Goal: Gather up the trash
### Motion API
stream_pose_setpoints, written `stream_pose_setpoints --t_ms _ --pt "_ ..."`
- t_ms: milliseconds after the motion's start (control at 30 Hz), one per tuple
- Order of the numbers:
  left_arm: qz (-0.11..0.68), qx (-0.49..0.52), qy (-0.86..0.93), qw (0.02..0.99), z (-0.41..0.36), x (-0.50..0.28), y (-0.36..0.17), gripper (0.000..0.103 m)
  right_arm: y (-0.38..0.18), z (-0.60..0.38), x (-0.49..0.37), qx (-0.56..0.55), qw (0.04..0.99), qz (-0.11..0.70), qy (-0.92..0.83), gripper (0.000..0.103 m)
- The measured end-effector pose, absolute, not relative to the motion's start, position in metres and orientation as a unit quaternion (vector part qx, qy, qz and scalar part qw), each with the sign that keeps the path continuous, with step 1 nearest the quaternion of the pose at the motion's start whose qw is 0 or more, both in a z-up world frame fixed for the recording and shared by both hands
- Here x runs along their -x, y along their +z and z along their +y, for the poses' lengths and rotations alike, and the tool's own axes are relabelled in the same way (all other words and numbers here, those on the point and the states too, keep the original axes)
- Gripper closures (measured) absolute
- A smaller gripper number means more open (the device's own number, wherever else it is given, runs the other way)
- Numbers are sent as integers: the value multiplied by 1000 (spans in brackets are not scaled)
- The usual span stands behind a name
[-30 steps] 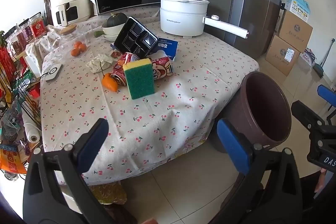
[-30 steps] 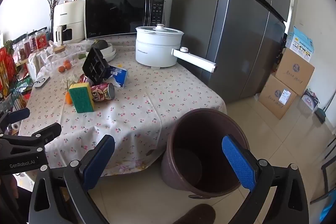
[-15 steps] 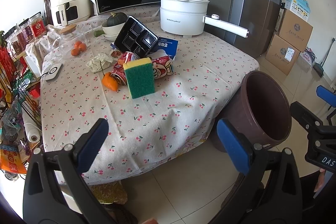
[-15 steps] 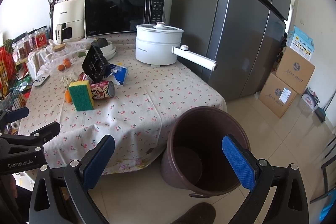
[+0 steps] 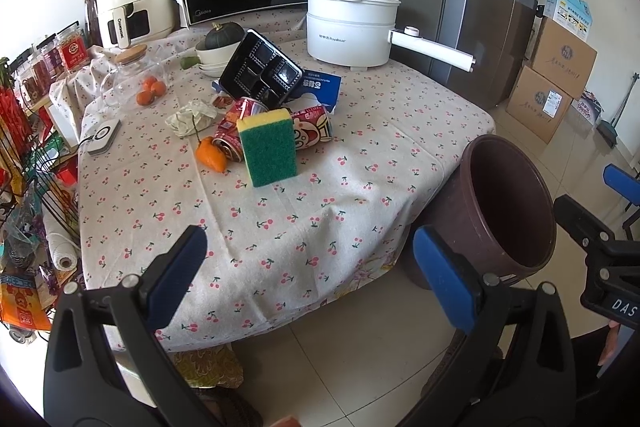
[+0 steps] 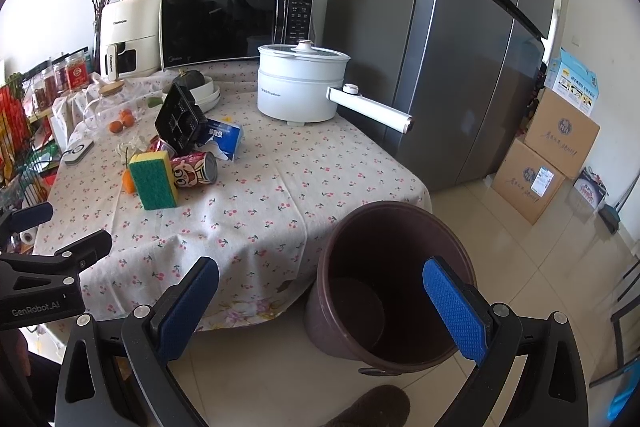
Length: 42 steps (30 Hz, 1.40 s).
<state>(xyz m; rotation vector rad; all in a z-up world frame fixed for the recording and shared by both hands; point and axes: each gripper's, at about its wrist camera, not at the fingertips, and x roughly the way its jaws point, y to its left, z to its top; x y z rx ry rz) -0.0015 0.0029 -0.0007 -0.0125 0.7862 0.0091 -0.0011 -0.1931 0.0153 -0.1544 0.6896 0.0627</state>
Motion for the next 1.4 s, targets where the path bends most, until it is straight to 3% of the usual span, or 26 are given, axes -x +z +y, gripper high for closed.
stream_pose_setpoints --t_ms 833,1100,1400 --pt "368 -5 30 929 23 -6 1 0 34 -194 -14 97 940 328 12 0" --pt "440 -19 13 898 43 -36 2 0 60 -183 -38 100 937 333 42 0" --pt "498 55 22 865 95 -80 -21 0 55 -167 -108 70 907 403 105 0"
